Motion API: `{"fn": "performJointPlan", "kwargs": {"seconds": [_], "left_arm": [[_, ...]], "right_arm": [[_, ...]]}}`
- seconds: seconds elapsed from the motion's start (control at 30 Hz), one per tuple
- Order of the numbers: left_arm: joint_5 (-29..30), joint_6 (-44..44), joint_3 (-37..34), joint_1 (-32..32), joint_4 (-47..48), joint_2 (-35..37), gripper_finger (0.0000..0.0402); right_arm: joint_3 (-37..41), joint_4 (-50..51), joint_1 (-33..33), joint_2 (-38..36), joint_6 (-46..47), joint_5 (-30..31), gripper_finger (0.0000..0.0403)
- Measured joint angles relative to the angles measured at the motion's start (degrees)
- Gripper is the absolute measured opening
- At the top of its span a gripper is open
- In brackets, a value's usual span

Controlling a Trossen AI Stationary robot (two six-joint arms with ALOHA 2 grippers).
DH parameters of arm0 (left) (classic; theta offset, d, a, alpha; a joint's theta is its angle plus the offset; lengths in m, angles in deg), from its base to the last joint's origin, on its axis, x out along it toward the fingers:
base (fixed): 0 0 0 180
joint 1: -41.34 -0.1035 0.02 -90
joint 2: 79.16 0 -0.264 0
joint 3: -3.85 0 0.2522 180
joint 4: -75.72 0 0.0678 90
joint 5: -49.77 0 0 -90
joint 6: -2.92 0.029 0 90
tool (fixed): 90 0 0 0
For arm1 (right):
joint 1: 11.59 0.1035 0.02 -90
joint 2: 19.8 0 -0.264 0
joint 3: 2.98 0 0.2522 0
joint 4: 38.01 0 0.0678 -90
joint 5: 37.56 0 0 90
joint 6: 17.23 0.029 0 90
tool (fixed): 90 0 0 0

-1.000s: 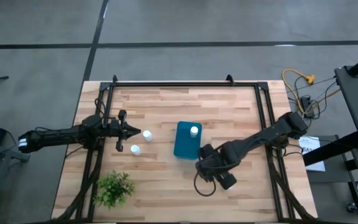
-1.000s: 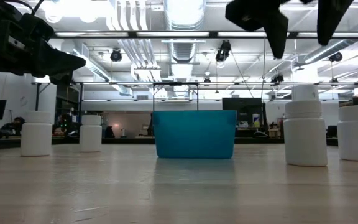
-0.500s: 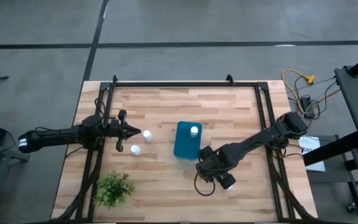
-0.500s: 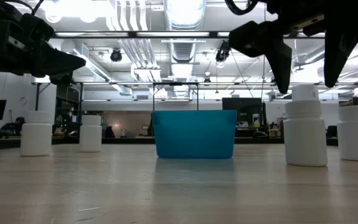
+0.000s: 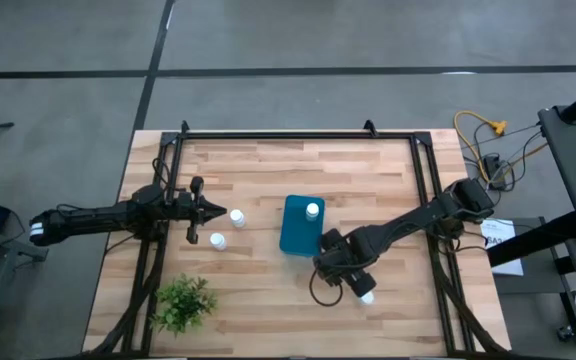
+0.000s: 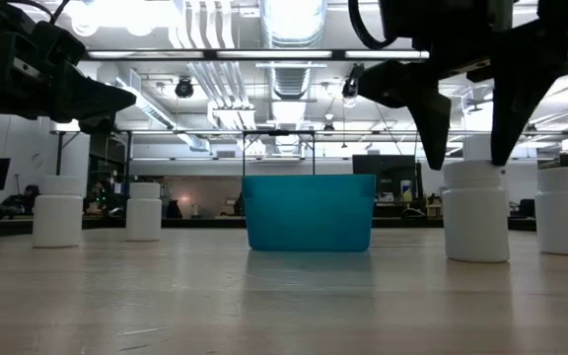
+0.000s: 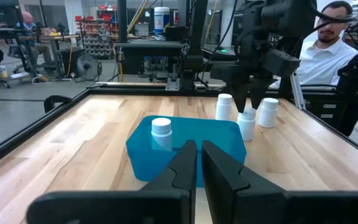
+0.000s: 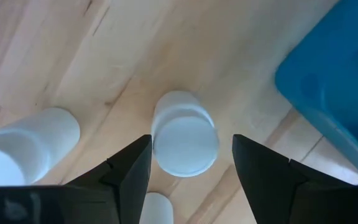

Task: Pick and place pill bottles into a basket
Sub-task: Put the medicine bottle into the blue bin

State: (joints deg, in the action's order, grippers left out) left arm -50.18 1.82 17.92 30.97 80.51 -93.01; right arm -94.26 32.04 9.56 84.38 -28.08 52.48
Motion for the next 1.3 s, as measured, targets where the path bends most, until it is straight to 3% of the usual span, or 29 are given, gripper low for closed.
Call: {"fn": "performJointPlan", "kwargs": {"seconds": [1.0, 1.3], "left_arm": [[0.01, 0.0, 0.0, 0.0, 0.0, 0.0, 0.0008], [0.0, -0.01, 0.0, -0.01, 0.0, 0.0, 0.0008]], "right_arm": [[3.36, -5.52, -0.11, -0.07, -0.53, -1.82, 0.0214], [4.23, -5.59, -0.09, -0.18, -0.48, -2.06, 0.0147]]}}
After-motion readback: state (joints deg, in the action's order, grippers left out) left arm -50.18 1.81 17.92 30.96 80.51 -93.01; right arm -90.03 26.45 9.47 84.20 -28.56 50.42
